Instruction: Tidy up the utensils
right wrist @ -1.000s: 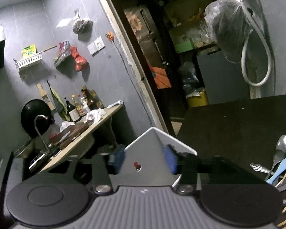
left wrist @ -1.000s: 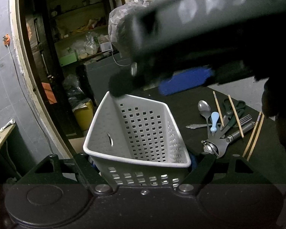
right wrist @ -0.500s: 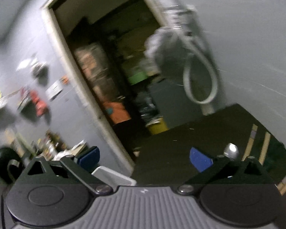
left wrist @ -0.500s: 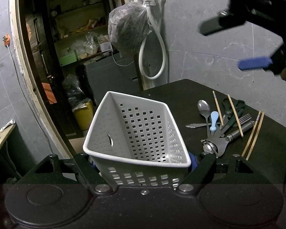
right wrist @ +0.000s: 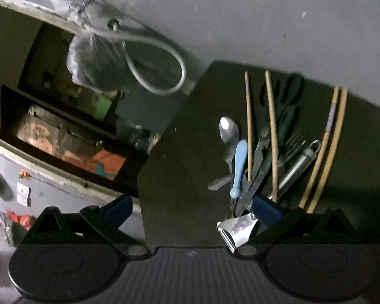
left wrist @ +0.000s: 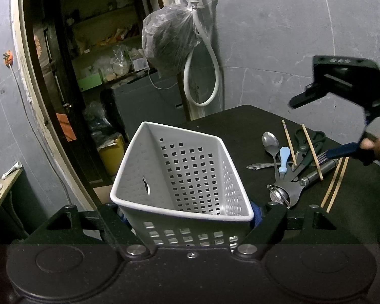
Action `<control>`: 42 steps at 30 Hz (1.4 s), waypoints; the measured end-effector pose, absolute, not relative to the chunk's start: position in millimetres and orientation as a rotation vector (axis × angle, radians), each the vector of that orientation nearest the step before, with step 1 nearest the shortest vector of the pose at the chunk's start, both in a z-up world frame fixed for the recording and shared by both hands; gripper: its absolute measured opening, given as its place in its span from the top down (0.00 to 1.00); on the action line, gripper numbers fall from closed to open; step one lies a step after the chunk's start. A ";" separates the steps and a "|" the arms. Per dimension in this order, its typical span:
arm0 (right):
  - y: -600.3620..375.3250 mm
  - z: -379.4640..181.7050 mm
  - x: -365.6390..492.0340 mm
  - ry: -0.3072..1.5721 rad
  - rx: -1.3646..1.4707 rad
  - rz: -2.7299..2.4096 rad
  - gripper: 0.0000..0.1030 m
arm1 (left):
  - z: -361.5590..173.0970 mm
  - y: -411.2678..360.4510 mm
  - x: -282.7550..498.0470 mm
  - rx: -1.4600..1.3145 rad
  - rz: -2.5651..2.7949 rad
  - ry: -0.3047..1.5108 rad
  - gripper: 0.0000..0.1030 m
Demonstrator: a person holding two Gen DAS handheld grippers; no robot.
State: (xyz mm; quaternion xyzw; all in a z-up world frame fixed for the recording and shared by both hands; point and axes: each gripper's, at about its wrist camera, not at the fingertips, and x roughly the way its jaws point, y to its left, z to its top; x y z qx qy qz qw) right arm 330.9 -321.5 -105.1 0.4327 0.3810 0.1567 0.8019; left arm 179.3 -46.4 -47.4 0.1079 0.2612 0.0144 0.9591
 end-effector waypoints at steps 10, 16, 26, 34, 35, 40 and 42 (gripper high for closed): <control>-293.4 -98.7 386.5 0.845 0.538 0.440 0.00 | -47.1 -47.7 179.1 0.202 0.053 0.537 0.21; -275.0 -96.0 440.3 0.779 0.162 0.482 0.00 | -46.2 -49.5 182.1 0.188 0.075 0.545 0.21; -249.0 -107.9 486.5 0.823 -0.003 0.492 0.09 | -45.0 -51.0 182.5 0.171 0.104 0.557 0.21; -252.5 -117.7 498.8 0.884 -0.018 0.548 0.39 | -44.9 -52.4 183.0 0.167 0.119 0.561 0.20; -252.1 -117.1 497.6 0.884 -0.019 0.550 0.41 | -44.8 -52.7 183.1 0.167 0.120 0.561 0.20; -251.9 -116.3 497.3 0.888 -0.032 0.577 0.66 | -45.1 -52.8 182.9 0.168 0.120 0.561 0.20; -246.7 -115.4 496.4 0.879 -0.062 0.570 0.68 | -45.0 -52.9 183.0 0.166 0.120 0.562 0.20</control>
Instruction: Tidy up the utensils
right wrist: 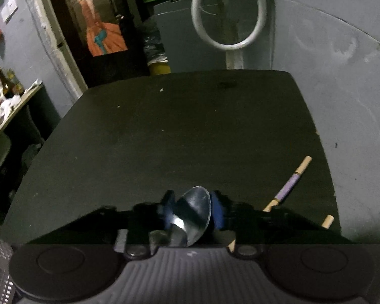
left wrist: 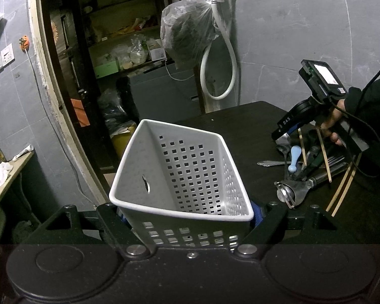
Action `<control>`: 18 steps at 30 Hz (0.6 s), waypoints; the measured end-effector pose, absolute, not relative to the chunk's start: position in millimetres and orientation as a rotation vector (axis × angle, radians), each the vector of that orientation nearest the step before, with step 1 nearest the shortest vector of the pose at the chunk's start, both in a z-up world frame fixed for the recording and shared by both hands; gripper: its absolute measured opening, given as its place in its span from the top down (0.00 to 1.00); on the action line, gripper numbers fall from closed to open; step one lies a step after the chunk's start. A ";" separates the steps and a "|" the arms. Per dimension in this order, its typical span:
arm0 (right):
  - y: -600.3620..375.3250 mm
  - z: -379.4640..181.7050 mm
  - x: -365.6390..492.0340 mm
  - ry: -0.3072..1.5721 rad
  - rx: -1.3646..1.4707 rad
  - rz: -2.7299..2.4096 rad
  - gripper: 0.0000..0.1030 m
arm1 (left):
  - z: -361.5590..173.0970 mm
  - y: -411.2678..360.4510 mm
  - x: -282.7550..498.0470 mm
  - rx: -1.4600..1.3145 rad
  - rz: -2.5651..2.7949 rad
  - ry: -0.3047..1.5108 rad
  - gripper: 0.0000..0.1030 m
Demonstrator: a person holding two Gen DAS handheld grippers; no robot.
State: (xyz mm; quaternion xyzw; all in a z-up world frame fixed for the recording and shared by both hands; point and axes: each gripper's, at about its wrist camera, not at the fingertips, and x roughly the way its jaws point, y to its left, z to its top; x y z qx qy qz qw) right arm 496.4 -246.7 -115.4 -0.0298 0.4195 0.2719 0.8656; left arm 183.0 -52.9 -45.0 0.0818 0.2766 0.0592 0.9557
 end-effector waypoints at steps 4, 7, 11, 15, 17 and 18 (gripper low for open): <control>-245.6 -110.1 496.6 0.858 -0.053 0.556 0.89 | -44.8 -53.6 183.1 0.165 0.120 0.562 0.20; -243.8 -108.4 497.9 0.851 -0.077 0.553 0.92 | -44.8 -53.6 182.9 0.164 0.120 0.562 0.20; -249.0 -104.4 499.5 0.853 -0.036 0.556 0.93 | -44.8 -54.0 182.9 0.164 0.120 0.562 0.20; -248.3 -96.3 496.5 0.838 -0.057 0.553 0.96 | -44.9 -54.5 182.7 0.164 0.120 0.562 0.20; -243.5 -91.1 491.5 0.824 -0.115 0.537 0.96 | -45.2 -54.4 182.8 0.162 0.119 0.561 0.20; -240.2 -88.6 488.1 0.815 -0.149 0.530 0.96 | -45.4 -54.3 183.2 0.161 0.118 0.564 0.20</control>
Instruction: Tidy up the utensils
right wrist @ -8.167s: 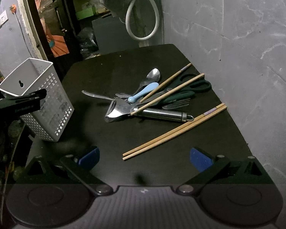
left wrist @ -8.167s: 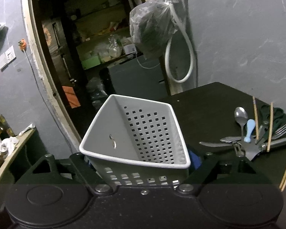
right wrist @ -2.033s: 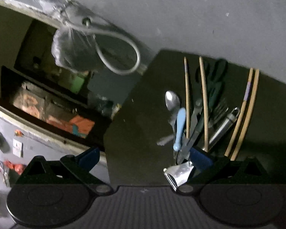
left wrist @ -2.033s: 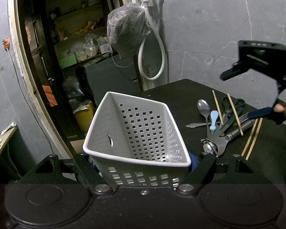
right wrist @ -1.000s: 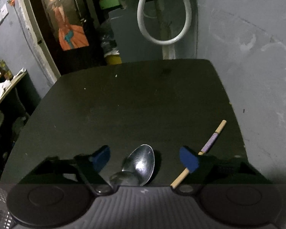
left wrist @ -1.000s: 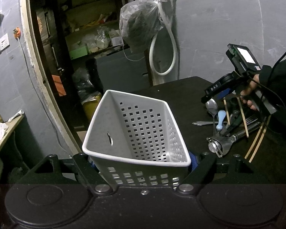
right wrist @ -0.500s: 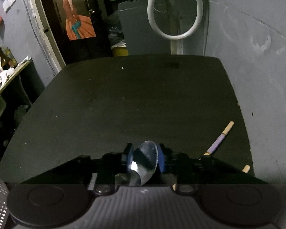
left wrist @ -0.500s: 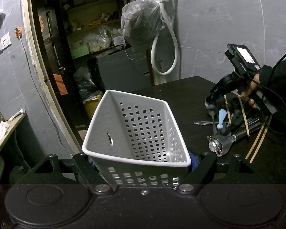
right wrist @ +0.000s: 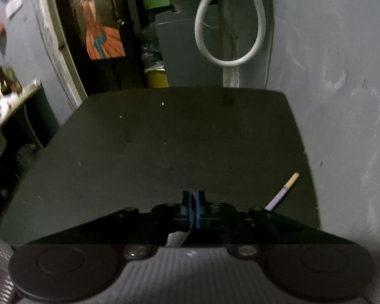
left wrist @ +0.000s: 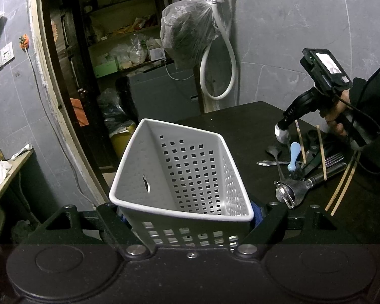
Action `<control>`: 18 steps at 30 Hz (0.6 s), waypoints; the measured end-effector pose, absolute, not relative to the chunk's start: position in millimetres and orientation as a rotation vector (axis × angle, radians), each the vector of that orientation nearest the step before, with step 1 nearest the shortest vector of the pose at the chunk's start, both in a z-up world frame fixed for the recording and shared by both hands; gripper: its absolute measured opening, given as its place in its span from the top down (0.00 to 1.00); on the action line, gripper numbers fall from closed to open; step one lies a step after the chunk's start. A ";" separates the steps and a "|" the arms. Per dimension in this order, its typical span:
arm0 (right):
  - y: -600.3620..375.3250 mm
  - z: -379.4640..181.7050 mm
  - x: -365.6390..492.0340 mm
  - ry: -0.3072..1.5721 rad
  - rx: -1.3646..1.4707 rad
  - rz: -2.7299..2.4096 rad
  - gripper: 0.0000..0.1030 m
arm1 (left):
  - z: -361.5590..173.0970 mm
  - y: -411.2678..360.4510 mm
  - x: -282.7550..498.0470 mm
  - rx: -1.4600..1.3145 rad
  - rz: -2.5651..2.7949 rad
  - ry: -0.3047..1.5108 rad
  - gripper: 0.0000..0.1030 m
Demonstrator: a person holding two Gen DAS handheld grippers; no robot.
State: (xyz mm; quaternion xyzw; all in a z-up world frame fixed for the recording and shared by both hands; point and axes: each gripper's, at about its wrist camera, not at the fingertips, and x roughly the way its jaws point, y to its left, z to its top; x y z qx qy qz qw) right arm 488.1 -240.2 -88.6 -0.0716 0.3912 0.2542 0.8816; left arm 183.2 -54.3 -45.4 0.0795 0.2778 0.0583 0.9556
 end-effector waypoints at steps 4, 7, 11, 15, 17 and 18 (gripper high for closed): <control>-225.5 -85.8 475.4 0.797 -0.256 0.517 0.97 | -46.6 -53.6 183.6 0.157 0.115 0.572 0.21; -212.1 -86.3 460.7 0.765 -0.344 0.520 0.97 | -46.3 -52.7 183.5 0.155 0.112 0.571 0.21; -197.0 -89.4 442.6 0.736 -0.431 0.528 0.97 | -46.2 -50.9 184.3 0.149 0.107 0.570 0.21; -184.5 -94.6 431.6 0.727 -0.501 0.541 0.97 | -47.4 -48.9 183.0 0.146 0.104 0.568 0.22; -178.4 -96.6 423.5 0.706 -0.555 0.543 0.97 | -47.4 -47.8 183.2 0.145 0.102 0.567 0.22; -175.5 -97.3 417.8 0.687 -0.587 0.547 0.97 | -47.8 -47.7 183.2 0.144 0.102 0.567 0.22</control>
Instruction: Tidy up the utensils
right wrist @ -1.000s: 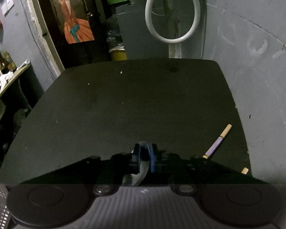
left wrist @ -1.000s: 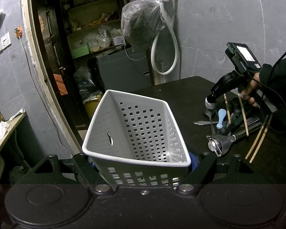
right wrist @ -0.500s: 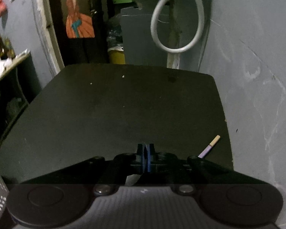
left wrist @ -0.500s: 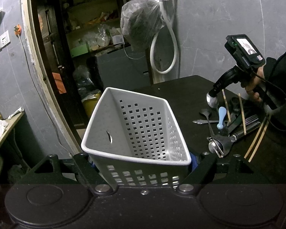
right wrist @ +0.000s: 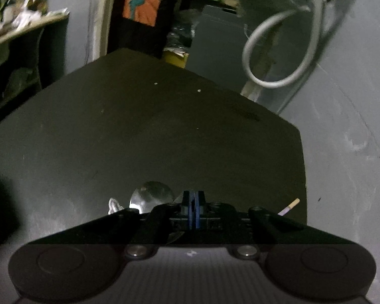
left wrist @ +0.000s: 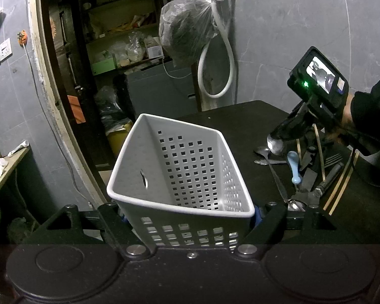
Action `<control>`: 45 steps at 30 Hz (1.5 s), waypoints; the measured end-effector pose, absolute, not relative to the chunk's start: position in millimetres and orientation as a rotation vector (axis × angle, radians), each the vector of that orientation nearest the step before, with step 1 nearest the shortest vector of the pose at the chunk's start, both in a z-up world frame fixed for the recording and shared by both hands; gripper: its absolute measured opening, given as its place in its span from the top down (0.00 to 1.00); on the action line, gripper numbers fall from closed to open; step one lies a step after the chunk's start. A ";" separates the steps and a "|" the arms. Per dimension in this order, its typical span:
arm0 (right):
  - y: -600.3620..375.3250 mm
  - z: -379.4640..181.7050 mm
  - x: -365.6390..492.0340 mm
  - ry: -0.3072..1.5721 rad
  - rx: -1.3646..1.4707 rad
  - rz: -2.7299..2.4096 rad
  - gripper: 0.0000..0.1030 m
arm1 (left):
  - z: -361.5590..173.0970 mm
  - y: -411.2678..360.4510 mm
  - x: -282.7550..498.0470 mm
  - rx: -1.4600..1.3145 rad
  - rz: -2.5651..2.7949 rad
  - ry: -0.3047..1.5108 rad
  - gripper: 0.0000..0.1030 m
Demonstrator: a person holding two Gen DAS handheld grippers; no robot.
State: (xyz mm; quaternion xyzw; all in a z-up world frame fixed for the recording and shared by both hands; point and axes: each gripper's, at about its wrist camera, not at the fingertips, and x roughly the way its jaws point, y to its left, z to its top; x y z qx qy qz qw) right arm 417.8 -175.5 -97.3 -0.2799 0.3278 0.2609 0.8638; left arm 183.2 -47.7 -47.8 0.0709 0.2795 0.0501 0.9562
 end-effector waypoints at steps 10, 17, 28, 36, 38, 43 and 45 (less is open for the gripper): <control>-175.9 -95.4 409.1 0.707 -0.536 0.598 0.98 | -49.1 -44.6 184.4 0.134 0.093 0.570 0.22; -192.0 -89.0 430.1 0.779 -0.379 0.653 0.98 | -49.8 -44.3 183.8 0.134 0.093 0.570 0.22; -176.7 -85.0 409.4 0.771 -0.414 0.724 0.99 | -50.6 -45.3 184.4 0.131 0.091 0.572 0.22; -178.8 -87.4 409.6 0.787 -0.373 0.689 0.93 | -50.5 -45.1 184.3 0.131 0.091 0.573 0.22; -188.7 -84.7 420.0 0.798 -0.312 0.666 0.78 | -50.5 -45.1 184.3 0.132 0.091 0.573 0.22; -201.8 -91.3 447.7 0.860 -0.238 0.671 0.57 | -51.1 -45.4 185.0 0.136 0.090 0.575 0.22; -204.0 -96.8 457.4 0.894 -0.221 0.686 0.54 | -51.1 -45.3 185.1 0.135 0.090 0.576 0.22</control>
